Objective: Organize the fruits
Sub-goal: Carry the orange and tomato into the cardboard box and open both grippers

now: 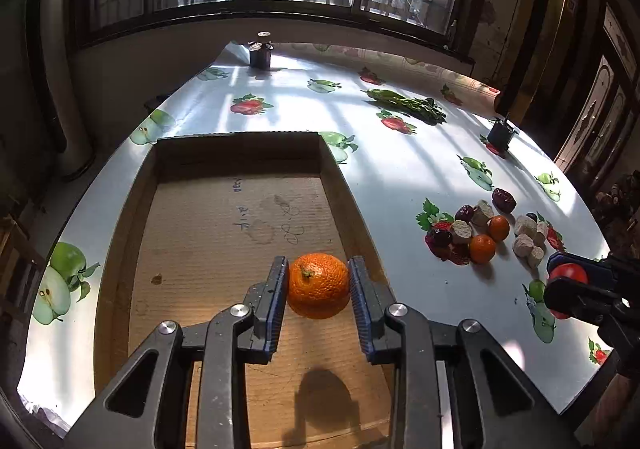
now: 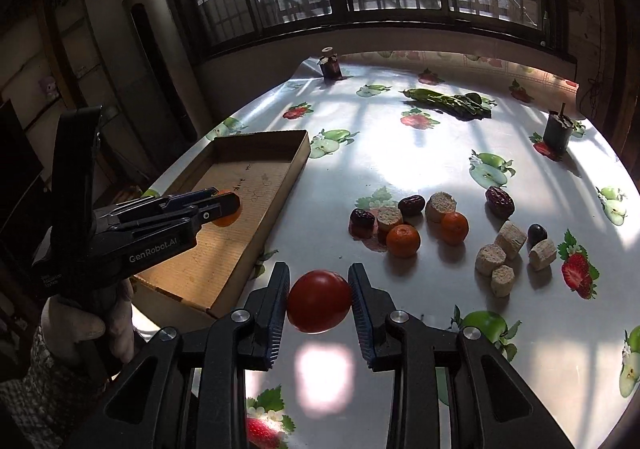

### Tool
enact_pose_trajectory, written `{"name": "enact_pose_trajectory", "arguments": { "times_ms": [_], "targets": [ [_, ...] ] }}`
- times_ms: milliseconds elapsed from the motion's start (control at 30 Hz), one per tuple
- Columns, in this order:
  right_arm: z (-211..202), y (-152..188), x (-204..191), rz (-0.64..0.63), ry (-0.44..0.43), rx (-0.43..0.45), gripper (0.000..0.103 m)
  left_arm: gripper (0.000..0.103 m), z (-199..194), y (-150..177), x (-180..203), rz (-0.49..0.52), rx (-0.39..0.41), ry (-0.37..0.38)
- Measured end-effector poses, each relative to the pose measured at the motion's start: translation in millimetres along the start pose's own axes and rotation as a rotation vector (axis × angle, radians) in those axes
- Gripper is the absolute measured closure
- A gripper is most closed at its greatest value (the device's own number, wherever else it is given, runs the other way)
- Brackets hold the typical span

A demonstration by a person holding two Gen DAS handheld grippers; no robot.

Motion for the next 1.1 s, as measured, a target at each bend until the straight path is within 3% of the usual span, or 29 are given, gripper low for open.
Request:
{"name": "enact_pose_trajectory", "arguments": {
  "times_ms": [133,267,433,533,600,667,833,1000,1100],
  "targets": [
    [46,-43,-46,-0.042,-0.077,-0.033,0.07,0.073,7,-27,-47,-0.022,-0.026,-0.078],
    [113,-76,-63,0.009,-0.112,-0.116,0.07,0.073,32,-46,-96,-0.139,-0.086,-0.098],
    [185,-88,-68,0.068,-0.091,-0.221,0.07,0.073,52,-49,-126,-0.219,-0.099,-0.106],
    [206,-91,-66,0.087,-0.072,-0.23,0.069,0.07,57,-44,-134,-0.252,-0.1,-0.099],
    [214,-92,-64,0.12,-0.085,-0.237,0.069,0.064,59,-41,-135,-0.267,-0.098,-0.082],
    [218,-92,-60,0.149,-0.091,-0.249,0.067,0.05,60,-38,-134,-0.268,-0.095,-0.075],
    [199,-96,-48,0.179,-0.098,-0.195,0.054,0.047,63,-37,-130,-0.238,-0.099,-0.035],
    [172,-89,-37,0.176,-0.105,-0.164,0.053,0.047,64,-31,-130,-0.132,-0.147,-0.059],
    [153,-82,-28,0.177,-0.102,-0.14,0.053,0.047,60,-31,-133,-0.137,-0.137,-0.053]
  ]
}}
Point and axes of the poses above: each gripper's, at about its wrist camera, not at the fingertips, and z roughly the way its jaws point, x to its right, y to its underside, the point moved 6 cm from there along z, roughly the way its jaws point, and after that the axes turned 9 degrees about y, right-handed, at the moved point
